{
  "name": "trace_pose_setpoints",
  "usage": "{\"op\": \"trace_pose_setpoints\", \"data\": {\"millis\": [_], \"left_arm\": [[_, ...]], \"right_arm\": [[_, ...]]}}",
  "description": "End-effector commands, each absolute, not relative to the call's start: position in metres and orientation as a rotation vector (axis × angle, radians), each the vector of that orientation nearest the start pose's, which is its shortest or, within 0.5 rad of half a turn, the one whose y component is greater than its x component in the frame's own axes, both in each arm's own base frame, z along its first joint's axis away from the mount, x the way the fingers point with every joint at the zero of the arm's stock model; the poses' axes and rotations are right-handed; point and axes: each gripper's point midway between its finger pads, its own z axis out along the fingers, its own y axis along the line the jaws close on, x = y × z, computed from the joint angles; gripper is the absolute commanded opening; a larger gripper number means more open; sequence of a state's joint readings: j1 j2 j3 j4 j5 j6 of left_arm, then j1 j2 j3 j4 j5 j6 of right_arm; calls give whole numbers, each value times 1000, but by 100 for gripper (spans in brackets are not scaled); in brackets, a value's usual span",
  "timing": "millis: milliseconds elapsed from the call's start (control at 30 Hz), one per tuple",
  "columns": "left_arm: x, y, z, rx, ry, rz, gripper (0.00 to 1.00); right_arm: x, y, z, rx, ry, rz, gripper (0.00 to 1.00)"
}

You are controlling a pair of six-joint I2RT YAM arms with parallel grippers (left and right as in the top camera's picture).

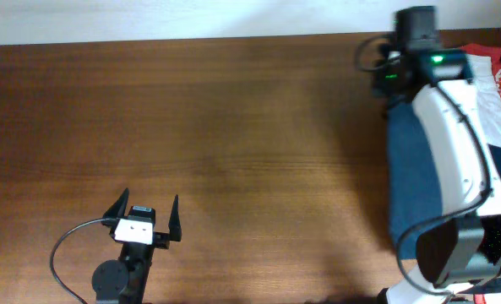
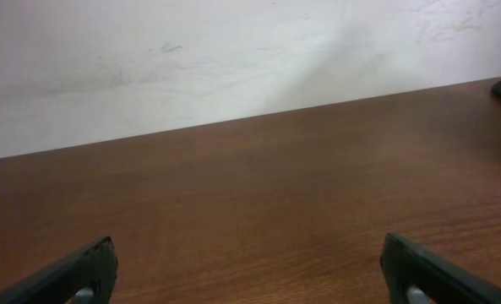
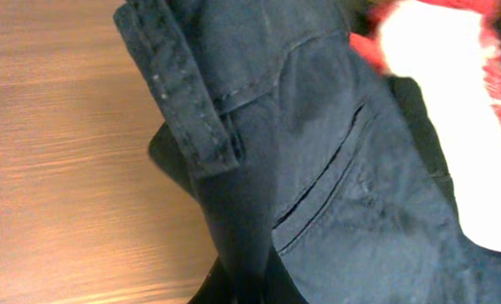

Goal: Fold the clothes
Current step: 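Grasp the navy trousers in the pile with the right gripper, then drag the navy trousers leftward and lay them flat mid-table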

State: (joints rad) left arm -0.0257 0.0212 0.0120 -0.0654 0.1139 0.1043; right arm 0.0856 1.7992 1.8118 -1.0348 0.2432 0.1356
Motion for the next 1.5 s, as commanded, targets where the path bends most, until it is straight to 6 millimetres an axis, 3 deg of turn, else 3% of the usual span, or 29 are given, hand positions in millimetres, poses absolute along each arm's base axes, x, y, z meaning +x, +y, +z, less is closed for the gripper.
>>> {"op": "trace_pose_setpoints", "data": {"millis": [0,67,167,200,267,333,400,433,467,500,533,567,600,700,733,767,867,967,1067,1100,1167,1200,1233,1267,1333,1433,1467], "left_arm": [[245,-23,158,177,1635,-32,99],[245,-23,158,177,1635,-32,99],[245,-23,158,177,1636,-32,99],[245,-23,158,177,1635,-32,99],[245,-23,158,177,1636,-32,99],[245,-23,158,177,1636,-32,99],[245,-23,158,177,1636,-32,99],[245,-23,158,177,1635,-32,99],[245,-23,158,177,1636,-32,99],[245,-23,158,177,1635,-32,99],[245,-23,158,177,1635,-32,99],[245,-23,158,177,1635,-32,99],[245,-23,158,177,1635,-32,99],[245,-23,158,177,1635,-32,99],[245,-23,158,177,1636,-32,99],[245,-23,158,177,1635,-32,99],[245,-23,158,177,1635,-32,99],[245,-23,158,177,1635,-32,99],[245,-23,158,177,1636,-32,99],[245,-23,158,177,1636,-32,99],[245,-23,158,177,1635,-32,99],[245,-23,158,177,1636,-32,99],[245,-23,158,177,1636,-32,99],[245,-23,158,177,1635,-32,99],[245,-23,158,177,1636,-32,99],[245,-23,158,177,1635,-32,99],[245,-23,158,177,1635,-32,99]], "right_arm": [[444,96,249,-36,2501,-76,4],[440,110,251,-49,2480,-117,4],[437,112,249,-30,2496,-101,4],[435,110,247,-31,2505,-112,4],[438,88,248,28,2500,-178,4],[441,114,246,-22,2518,44,4],[430,163,231,-146,2582,282,4],[421,186,220,-213,2621,359,20],[409,209,212,-280,2654,429,54],[404,220,209,-330,2653,403,72],[421,183,220,-257,2583,102,80],[429,160,228,-196,2547,-18,84],[438,123,240,-99,2501,-160,92],[451,42,236,110,2524,-272,99],[453,13,230,161,2550,-270,99],[457,-4,218,135,2600,-147,98],[464,-18,180,116,2689,212,88],[469,6,146,-18,2724,515,83],[467,43,109,-138,2804,597,80],[465,61,107,-194,2811,594,83],[472,78,109,-283,2792,474,87],[469,98,110,-338,2783,493,87],[460,121,109,-402,2796,516,86],[450,160,108,-534,2783,491,86],[458,212,102,-733,2654,94,98],[464,258,82,-822,2548,-18,98],[466,260,74,-825,2545,-42,98]]}}
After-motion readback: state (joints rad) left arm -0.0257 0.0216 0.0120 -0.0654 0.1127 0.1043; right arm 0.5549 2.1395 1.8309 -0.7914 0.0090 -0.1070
